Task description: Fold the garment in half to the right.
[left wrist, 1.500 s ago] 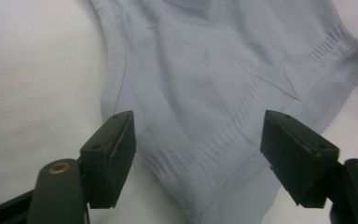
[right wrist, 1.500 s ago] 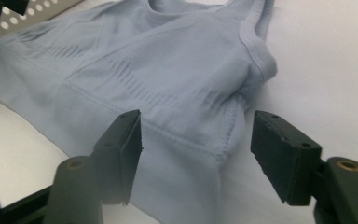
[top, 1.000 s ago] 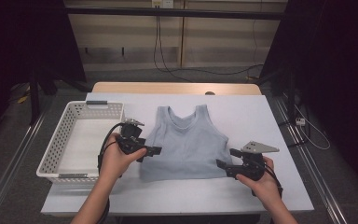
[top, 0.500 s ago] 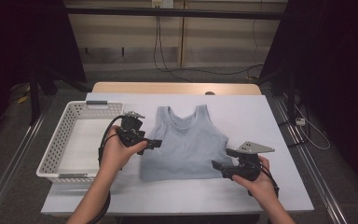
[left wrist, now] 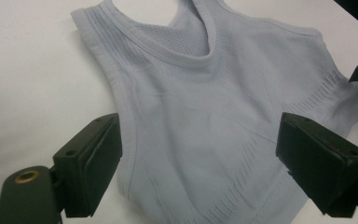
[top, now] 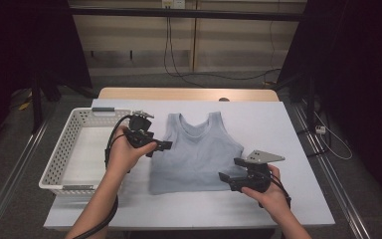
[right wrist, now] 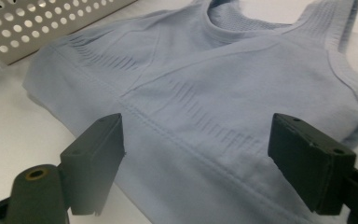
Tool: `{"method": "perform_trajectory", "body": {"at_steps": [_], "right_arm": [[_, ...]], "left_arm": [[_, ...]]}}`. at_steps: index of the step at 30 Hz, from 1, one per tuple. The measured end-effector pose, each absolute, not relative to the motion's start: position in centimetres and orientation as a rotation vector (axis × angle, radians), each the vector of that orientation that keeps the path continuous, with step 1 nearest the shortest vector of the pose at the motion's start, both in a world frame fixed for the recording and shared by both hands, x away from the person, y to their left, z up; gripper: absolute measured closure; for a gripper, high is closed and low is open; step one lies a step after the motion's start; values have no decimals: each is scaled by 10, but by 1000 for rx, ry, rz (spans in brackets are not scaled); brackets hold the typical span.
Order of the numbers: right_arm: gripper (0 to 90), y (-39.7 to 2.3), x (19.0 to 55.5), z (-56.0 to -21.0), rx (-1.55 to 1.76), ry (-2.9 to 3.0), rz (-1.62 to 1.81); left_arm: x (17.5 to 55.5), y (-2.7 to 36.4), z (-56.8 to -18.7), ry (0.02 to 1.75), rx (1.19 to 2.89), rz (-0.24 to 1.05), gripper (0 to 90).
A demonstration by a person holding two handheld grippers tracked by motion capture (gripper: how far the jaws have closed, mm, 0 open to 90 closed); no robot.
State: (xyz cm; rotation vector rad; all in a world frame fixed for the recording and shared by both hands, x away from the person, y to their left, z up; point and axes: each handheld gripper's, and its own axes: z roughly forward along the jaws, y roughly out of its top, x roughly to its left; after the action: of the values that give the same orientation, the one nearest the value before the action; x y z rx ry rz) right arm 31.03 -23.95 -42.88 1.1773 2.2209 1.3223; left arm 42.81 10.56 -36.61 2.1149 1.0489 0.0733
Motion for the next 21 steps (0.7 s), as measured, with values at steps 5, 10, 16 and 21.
{"method": "perform_trajectory", "body": {"at_steps": [5, 10, 16, 21], "right_arm": [[173, -232, 311, -429, 1146, 2245, 1335], [156, -224, 314, -429, 1132, 2253, 1357], [153, -213, 316, -428, 1092, 2283, 1364], [149, -203, 315, -425, 1054, 2303, 1365]], "left_arm": [[435, 106, -365, 1051, 2109, 84, 144], [441, 107, -365, 1053, 2102, 80, 137], [449, 105, -363, 1039, 2104, 76, 136], [456, 103, -362, 1034, 2112, 73, 133]]}}
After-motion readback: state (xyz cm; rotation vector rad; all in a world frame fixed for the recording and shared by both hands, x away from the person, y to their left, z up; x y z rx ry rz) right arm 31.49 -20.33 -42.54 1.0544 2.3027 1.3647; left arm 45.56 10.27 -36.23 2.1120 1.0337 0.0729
